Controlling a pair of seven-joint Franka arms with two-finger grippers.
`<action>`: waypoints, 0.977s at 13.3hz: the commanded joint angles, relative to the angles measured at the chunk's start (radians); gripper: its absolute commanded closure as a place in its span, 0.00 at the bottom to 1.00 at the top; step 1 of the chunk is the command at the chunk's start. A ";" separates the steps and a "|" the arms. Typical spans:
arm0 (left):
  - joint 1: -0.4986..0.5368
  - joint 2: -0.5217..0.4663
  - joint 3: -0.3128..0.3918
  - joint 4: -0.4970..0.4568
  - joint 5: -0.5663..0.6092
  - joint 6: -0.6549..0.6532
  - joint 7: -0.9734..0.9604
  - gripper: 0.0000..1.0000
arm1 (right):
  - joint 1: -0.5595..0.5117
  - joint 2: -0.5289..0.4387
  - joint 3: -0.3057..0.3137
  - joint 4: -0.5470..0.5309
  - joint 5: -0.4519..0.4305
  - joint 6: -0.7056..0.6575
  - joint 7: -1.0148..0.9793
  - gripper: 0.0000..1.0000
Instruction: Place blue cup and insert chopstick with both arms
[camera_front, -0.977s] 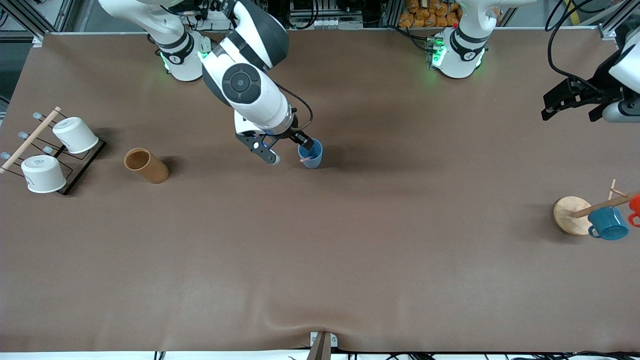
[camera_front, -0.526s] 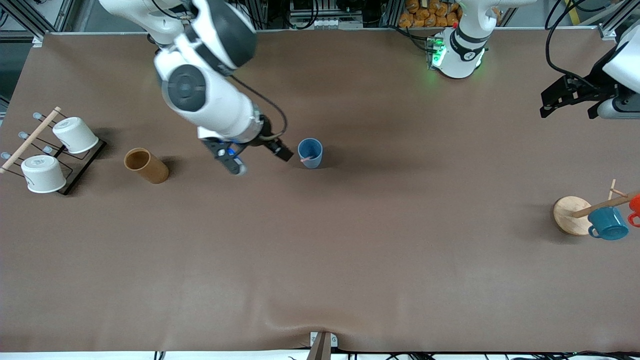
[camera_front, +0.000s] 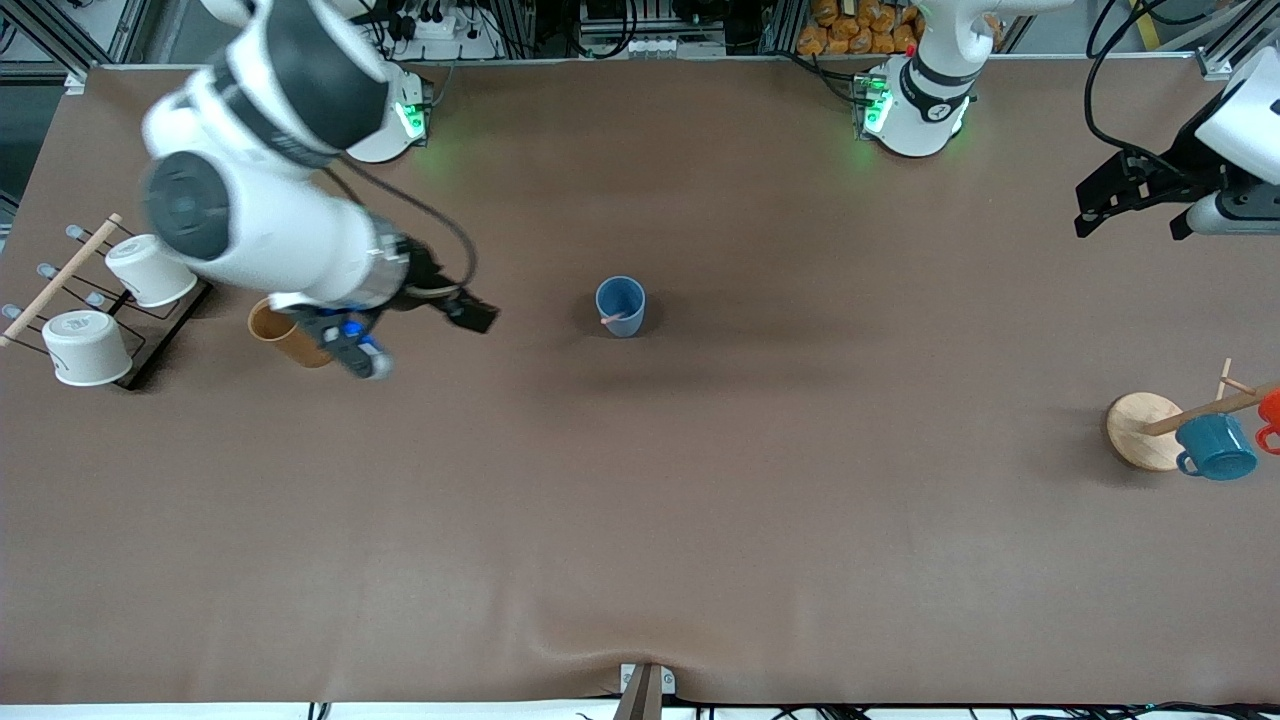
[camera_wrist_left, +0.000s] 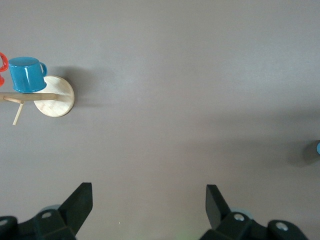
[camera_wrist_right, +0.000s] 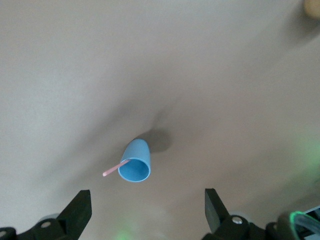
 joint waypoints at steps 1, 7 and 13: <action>-0.007 -0.034 -0.003 -0.023 0.025 0.021 -0.019 0.00 | -0.065 -0.001 0.008 0.049 0.005 -0.062 -0.047 0.00; -0.001 -0.025 -0.006 0.008 0.027 0.013 -0.005 0.00 | -0.131 -0.012 -0.079 0.053 0.005 -0.133 -0.355 0.00; -0.010 -0.020 -0.009 0.026 0.022 0.009 -0.003 0.00 | -0.084 -0.016 -0.287 0.065 -0.033 -0.150 -0.821 0.00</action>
